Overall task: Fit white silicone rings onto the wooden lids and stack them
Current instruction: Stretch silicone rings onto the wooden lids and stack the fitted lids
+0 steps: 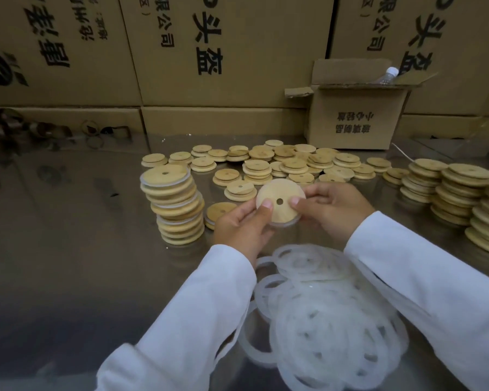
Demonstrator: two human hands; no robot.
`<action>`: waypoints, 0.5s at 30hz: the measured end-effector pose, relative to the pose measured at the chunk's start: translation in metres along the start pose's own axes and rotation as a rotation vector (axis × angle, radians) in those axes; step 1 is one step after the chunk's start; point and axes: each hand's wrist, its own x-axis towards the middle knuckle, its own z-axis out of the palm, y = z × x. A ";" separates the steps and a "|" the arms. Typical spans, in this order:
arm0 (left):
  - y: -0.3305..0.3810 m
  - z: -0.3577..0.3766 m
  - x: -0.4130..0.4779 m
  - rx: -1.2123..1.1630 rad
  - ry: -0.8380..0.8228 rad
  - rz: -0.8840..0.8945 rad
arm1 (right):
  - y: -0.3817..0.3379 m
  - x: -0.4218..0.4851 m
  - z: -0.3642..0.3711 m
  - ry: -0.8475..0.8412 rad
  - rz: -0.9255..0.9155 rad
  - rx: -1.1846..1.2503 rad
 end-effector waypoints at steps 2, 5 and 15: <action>-0.002 -0.002 0.004 0.087 0.182 0.017 | -0.010 0.025 0.007 0.074 0.033 -0.020; 0.003 -0.004 0.006 0.153 0.397 0.148 | -0.024 0.057 0.027 0.043 0.107 -0.071; 0.012 -0.005 0.008 -0.005 0.400 -0.019 | -0.021 0.087 0.073 -0.285 0.199 -0.412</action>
